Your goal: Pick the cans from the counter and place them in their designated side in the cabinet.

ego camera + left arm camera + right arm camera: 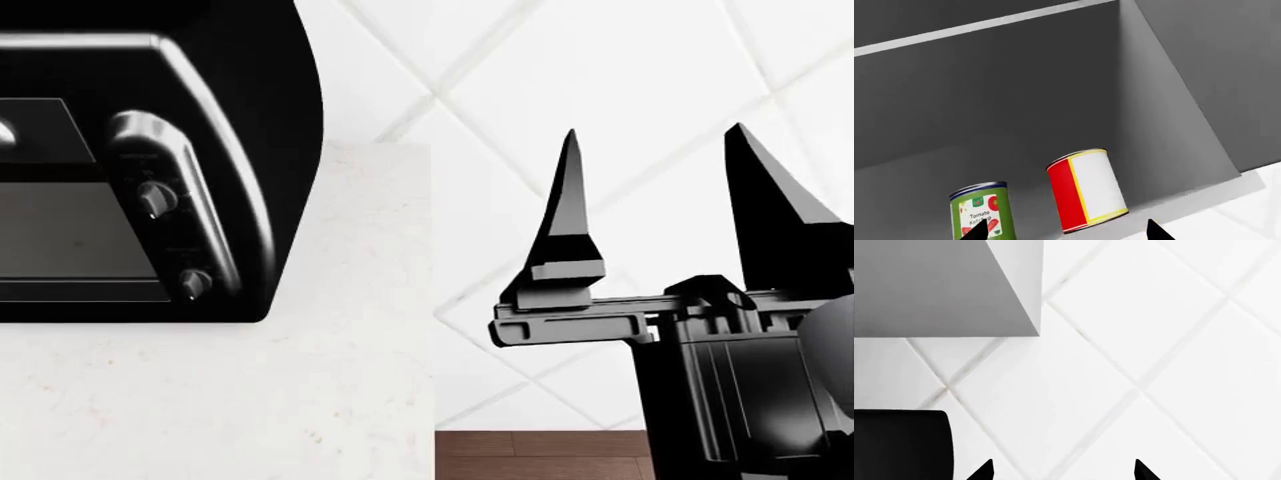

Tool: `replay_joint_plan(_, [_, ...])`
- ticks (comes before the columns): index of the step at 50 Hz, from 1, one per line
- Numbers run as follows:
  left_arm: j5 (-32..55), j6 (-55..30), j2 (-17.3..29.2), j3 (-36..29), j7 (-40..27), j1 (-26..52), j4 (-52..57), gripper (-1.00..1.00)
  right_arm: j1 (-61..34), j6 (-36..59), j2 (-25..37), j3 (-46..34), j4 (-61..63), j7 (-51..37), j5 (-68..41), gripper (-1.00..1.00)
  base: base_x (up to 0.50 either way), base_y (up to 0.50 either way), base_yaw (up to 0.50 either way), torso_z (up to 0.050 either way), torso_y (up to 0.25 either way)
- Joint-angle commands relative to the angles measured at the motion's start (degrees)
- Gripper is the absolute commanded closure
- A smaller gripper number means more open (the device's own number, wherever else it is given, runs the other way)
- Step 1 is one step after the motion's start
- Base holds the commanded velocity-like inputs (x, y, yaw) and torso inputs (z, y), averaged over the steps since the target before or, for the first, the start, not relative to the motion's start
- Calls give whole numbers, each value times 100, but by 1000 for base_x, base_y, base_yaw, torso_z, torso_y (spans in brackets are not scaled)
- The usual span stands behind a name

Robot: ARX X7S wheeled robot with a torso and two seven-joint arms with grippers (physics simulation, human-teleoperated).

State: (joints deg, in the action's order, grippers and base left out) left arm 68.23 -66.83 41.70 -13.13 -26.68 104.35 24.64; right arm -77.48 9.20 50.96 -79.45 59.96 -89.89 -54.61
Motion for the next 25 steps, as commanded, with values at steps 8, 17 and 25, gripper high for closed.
replay_joint_plan(8, [3801, 489, 691, 1466, -2757, -1281, 2710, -100, 75, -78, -4, -58, -11, 29, 95, -100, 0, 0, 0, 0, 0])
replay_joint_plan(17, [5351, 30, -9, 2947, -3941, -2127, 3533, -100, 94, -86, -24, -4, -39, 108, 79, -100, 0, 0, 0, 0, 0])
replay_joint_plan(25, [7190, -1441, -1294, 4501, -5403, -2832, 3526, -100, -18, -93, -11, -4, -45, 164, 4, -100, 0, 0, 0, 0, 0])
